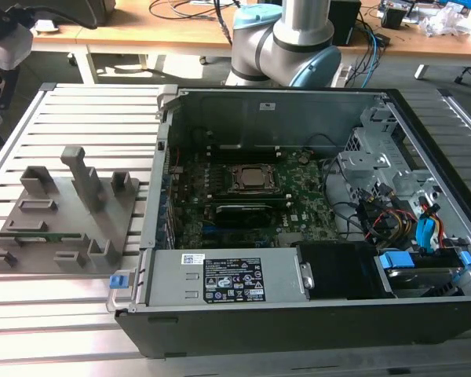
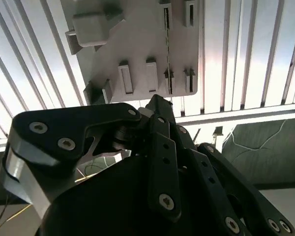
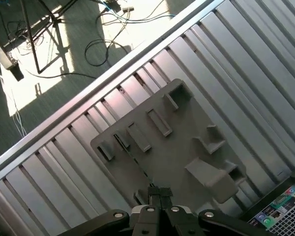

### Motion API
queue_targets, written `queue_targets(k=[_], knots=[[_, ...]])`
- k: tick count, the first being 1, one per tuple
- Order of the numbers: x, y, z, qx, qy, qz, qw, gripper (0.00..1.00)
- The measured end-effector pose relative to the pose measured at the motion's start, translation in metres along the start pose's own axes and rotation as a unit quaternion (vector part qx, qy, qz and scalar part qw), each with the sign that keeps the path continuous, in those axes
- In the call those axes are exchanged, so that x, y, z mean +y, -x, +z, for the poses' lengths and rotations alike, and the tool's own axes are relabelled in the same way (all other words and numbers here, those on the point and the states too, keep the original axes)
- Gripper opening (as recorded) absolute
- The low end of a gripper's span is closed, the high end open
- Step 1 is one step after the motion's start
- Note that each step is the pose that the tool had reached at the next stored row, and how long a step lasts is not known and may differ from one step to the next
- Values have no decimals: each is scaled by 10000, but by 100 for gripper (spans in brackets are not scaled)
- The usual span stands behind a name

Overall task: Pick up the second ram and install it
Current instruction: 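Pick up the second ram and move it above second insertion slot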

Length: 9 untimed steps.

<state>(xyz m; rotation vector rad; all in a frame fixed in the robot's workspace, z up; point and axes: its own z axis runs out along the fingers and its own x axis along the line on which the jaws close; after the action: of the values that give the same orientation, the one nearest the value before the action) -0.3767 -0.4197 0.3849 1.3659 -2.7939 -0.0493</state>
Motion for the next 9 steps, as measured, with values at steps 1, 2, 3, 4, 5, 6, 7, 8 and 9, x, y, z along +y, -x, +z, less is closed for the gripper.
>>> queue_targets(k=[1, 2, 3, 4, 5, 6, 7, 8, 9], knots=[[0, 0, 1, 5, -2, -125, 9999, 10], [0, 0, 0, 11, -4, -272, 9996, 10], [0, 0, 0, 19, -6, -455, 9990, 10], [0, 0, 0, 23, -8, -547, 9985, 10], [0, 0, 0, 25, -8, -599, 9982, 10], [0, 0, 0, 28, -9, -666, 9978, 10], [0, 0, 0, 34, -12, -807, 9967, 10], [0, 0, 0, 39, -13, -924, 9957, 10], [0, 0, 0, 44, -15, -1042, 9945, 10]])
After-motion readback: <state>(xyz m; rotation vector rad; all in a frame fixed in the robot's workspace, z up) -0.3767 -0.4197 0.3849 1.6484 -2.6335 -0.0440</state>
